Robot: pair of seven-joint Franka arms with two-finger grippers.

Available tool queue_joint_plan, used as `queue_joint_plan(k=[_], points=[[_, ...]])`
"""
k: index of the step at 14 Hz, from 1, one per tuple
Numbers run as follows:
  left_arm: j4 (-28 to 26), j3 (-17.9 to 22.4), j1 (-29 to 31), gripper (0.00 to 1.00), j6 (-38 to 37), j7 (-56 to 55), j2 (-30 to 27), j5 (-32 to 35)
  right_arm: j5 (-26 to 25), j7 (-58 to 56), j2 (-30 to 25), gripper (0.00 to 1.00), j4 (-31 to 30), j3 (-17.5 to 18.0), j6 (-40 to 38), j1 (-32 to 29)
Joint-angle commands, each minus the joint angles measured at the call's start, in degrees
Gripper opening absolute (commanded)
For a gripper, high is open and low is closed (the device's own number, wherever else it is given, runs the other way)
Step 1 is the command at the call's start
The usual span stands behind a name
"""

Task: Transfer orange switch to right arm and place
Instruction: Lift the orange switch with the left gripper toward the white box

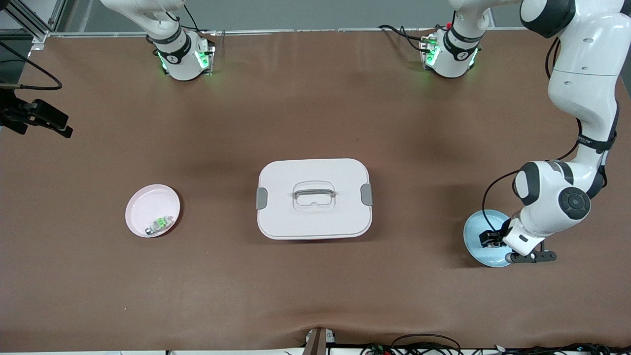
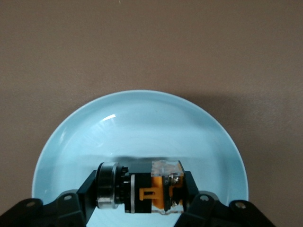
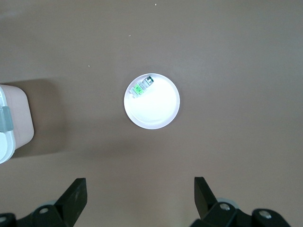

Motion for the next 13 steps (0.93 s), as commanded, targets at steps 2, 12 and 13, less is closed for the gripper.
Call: queue_joint_plan(k=[2, 12, 13], points=[[-0.8, -0.8, -0.3, 0.0, -8.9, -3.5, -7.0, 1.0, 0.1, 0.6, -0.1, 1.0, 0.6, 0.1, 0.1, 0.0], [0.9, -9.8, -0.6, 0.0, -27.3, -15.8, -18.7, -2.7, 0.0, 0.6, 0.0, 1.0, 0.7, -0.1, 0.4, -0.4], [2.2, -11.0, -0.6, 0.0, -29.2, -18.0, -19.1, -4.2, 0.0, 0.8, 0.1, 1.0, 0.8, -0.1, 0.9, -0.5]])
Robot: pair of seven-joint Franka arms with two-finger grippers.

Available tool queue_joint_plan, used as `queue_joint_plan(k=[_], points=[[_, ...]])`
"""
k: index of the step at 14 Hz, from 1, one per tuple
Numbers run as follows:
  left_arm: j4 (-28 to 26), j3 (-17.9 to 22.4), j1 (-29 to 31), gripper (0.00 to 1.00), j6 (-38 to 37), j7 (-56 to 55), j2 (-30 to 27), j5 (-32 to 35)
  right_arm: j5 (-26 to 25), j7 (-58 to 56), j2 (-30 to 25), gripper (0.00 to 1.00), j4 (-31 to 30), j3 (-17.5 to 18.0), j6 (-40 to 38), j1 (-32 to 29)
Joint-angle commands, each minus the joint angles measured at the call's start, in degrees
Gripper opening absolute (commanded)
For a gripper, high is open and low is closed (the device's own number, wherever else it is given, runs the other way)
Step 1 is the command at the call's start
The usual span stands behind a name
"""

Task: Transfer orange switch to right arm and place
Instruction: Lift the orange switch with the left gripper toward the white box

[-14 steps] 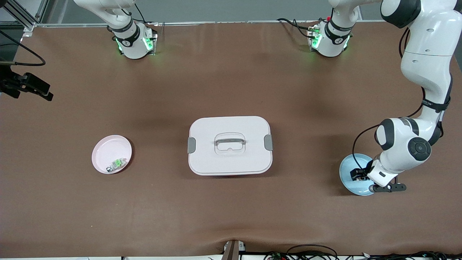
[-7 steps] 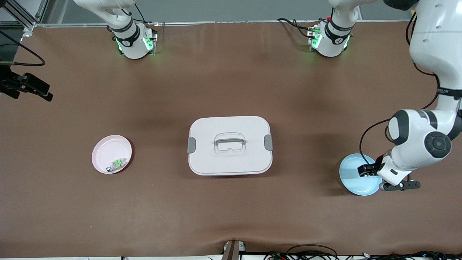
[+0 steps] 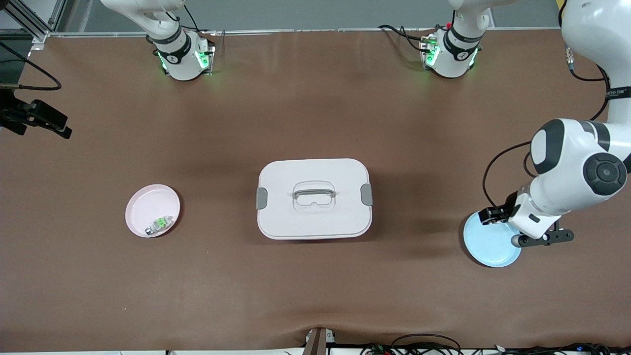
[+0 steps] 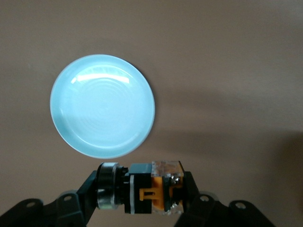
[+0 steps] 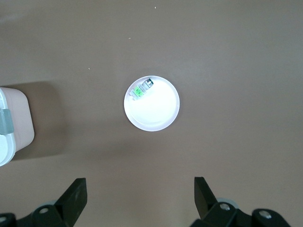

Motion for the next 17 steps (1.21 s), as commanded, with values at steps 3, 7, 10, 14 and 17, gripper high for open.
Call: queue_joint_plan(k=[3, 7, 10, 14, 17], points=[[4.9, -6.0, 0.1, 0.0, -9.1, -13.0, -2.9, -5.5, 1.1, 0.7, 0.0, 1.0, 0.9, -0.1, 0.4, -0.3], [7.5, -11.5, 0.0, 0.0, -12.0, -24.9, -2.8, -7.5, 2.4, 0.4, -0.1, 1.0, 3.7, -0.2, -0.2, -1.5], [8.7, -15.4, -0.3, 0.0, -12.0, -33.5, -2.5, -8.1, 2.3, -0.3, -0.4, 1.0, 3.9, -0.3, -4.3, -1.9], [9.1, -20.4, -0.6, 0.0, -12.0, -46.5, -2.1, -9.8, 3.3, 0.4, -0.6, 1.0, 5.2, -0.2, -5.3, -2.5], [9.6, -21.6, -3.3, 0.0, -11.6, -52.7, -1.9, -9.8, 6.6, 0.8, -0.9, 1.0, 4.6, -0.1, -6.5, -2.5]])
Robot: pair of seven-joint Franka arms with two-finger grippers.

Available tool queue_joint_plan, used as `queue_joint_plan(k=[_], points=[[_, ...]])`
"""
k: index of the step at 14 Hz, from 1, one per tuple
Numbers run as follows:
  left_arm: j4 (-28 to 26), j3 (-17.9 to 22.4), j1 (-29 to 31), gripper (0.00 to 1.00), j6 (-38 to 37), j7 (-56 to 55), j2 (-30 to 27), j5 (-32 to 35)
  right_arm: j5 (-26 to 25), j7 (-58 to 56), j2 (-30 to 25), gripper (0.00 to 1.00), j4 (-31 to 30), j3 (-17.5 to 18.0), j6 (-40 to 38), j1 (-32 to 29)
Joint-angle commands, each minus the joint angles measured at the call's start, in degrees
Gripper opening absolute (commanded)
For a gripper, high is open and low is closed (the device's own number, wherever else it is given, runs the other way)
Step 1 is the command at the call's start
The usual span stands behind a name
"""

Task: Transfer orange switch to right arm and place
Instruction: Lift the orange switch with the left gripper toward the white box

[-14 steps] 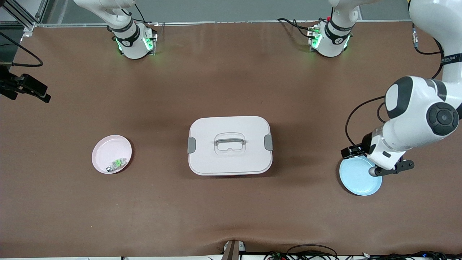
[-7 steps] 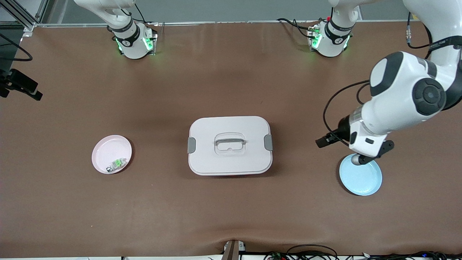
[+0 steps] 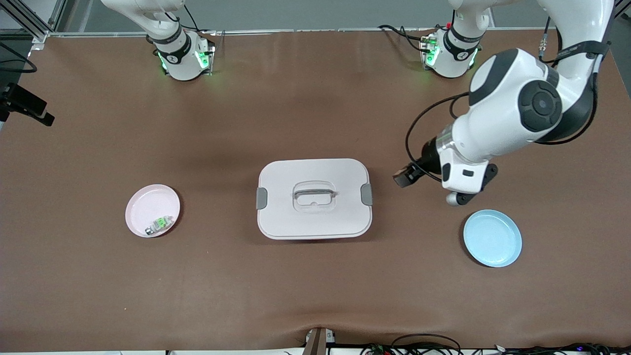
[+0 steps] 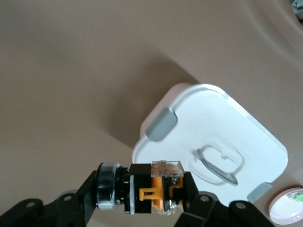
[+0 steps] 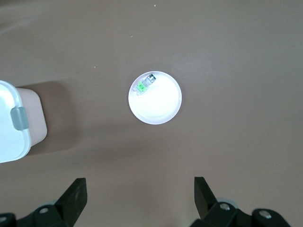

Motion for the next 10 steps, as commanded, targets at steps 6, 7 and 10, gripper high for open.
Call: queue_joint_plan(k=[6, 7, 10], points=[[7.5, -0.2, -8.0, 0.0, -0.2, -18.7, 4.3, -0.9, 14.7, 10.8, -9.0, 1.0, -13.8, 0.6, 10.1, -1.3], [7.5, -0.3, -8.2, 0.0, 0.3, -19.9, 4.4, -0.9, 17.8, 11.2, -12.6, 1.0, -19.3, 0.6, 13.9, -1.3], [7.5, -0.2, -9.7, 0.0, 0.6, -22.2, 4.4, -0.9, 29.2, 12.6, -23.3, 1.0, -35.1, 0.7, 24.4, -1.7]])
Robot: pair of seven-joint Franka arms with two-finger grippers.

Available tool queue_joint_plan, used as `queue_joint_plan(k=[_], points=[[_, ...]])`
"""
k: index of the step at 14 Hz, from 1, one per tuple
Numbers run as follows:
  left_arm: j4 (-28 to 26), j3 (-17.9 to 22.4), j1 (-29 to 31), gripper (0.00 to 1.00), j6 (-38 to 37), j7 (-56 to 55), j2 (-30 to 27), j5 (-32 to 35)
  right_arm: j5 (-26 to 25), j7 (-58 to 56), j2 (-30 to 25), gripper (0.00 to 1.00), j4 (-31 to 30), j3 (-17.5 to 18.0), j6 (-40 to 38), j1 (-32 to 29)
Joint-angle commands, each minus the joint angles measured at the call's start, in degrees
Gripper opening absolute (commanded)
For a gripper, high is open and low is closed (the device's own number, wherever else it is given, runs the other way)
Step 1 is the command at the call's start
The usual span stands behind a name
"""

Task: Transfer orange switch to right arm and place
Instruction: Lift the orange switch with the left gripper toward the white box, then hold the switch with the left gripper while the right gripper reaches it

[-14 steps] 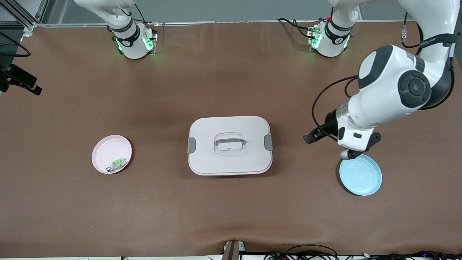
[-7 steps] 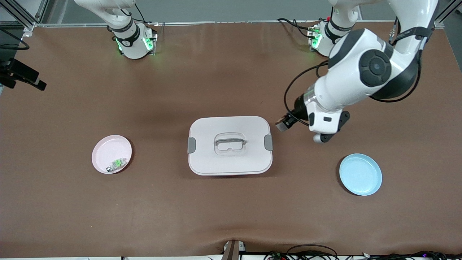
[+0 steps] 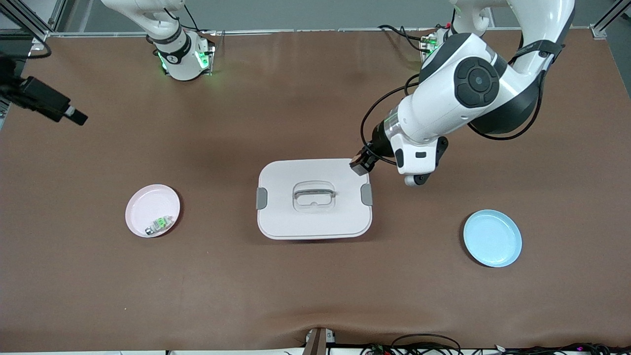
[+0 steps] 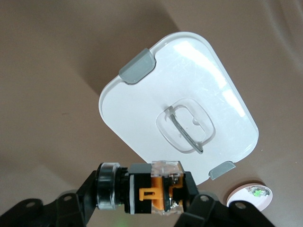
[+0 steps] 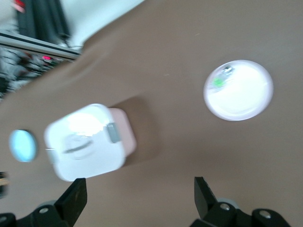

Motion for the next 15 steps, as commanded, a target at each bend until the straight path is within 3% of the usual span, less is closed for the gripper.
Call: queue_joint_plan(k=[1, 4, 6, 9, 13, 15], points=[[1.6, 0.0, -1.0, 0.0, -0.1, -1.7, 0.6, -0.7, 9.6, 0.9, -14.0, 1.0, -19.6, 1.1, 11.0, -0.7], [1.6, -0.1, -1.0, 0.0, 0.1, -1.7, 0.6, -0.7, 11.7, 0.9, -15.9, 1.0, -24.2, 1.2, 16.4, 5.3], [1.6, -0.1, -1.5, 0.0, 0.5, -1.7, 0.7, -0.8, 12.5, 5.0, -16.9, 1.0, -28.7, 3.8, 26.5, 9.3], [1.6, 0.0, -1.9, 0.0, 0.7, -1.8, 1.3, -0.7, 18.9, 10.2, -16.8, 1.0, -32.0, 6.4, 41.3, 16.8], [1.6, 0.0, -1.9, 0.0, 1.1, -2.0, 1.8, -0.7, 20.6, 16.7, -11.8, 1.0, -33.0, 6.9, 56.9, 26.7], [1.6, 0.0, -1.9, 0.0, 1.1, -2.0, 1.9, -0.7, 24.4, 17.1, -7.9, 1.0, -32.6, 6.9, 62.0, 30.7]])
